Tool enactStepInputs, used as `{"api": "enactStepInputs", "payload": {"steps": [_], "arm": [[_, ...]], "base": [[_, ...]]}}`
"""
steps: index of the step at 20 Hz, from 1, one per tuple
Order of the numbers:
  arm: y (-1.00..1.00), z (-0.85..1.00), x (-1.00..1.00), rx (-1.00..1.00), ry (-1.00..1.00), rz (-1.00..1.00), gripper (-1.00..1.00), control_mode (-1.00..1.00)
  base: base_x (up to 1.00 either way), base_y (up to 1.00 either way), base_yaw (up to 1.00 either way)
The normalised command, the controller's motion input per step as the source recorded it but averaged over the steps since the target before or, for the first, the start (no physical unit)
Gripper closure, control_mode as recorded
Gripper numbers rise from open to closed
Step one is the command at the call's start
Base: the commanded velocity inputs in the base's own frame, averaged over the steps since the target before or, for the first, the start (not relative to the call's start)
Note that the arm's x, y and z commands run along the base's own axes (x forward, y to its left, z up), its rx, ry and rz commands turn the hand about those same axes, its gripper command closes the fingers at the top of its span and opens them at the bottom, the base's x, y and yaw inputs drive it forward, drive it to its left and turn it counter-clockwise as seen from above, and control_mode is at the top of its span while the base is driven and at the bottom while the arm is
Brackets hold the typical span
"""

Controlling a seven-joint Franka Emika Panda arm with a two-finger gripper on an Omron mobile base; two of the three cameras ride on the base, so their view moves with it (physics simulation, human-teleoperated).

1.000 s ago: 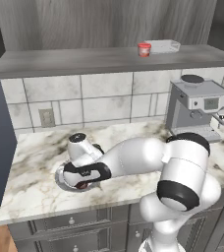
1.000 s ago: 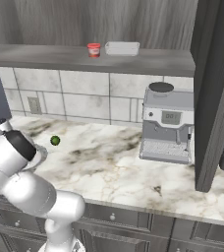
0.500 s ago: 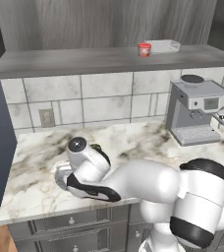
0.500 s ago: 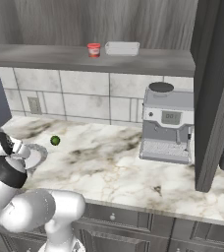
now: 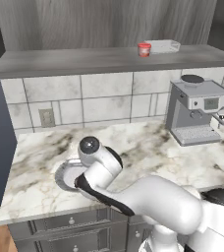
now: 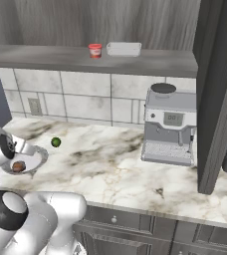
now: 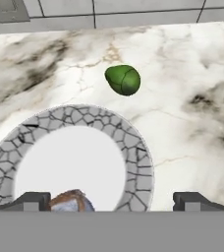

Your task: Pick the avocado and bread from the counter and place them on the plate. Then pick the jam from the cabinet and place it next to the plate. Lastly close the cabinet door.

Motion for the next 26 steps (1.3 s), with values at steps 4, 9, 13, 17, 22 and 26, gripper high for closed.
{"api": "enactStepInputs", "payload": {"steps": [4,9,13,17,22,26], "arm": [[-0.30,0.58,0.02,0.10,0.00,0.00,-1.00,-1.00],[-0.17,0.35,0.37,0.06,0.02,0.00,-1.00,-1.00],[-0.21,0.13,0.70,0.05,0.14,0.00,-1.00,-1.00],[-0.31,0.08,0.26,0.05,0.03,0.00,-1.00,-1.00],[-0.19,0.01,0.01,0.01,0.00,0.01,-1.00,-1.00],[-0.04,0.00,0.12,0.00,0.03,0.02,-1.00,-1.00]], "base": [[0.00,0.00,0.00],[0.00,0.00,0.00],[0.00,0.00,0.00],[0.00,0.00,0.00],[0.00,0.00,0.00],[0.00,0.00,0.00]]}}
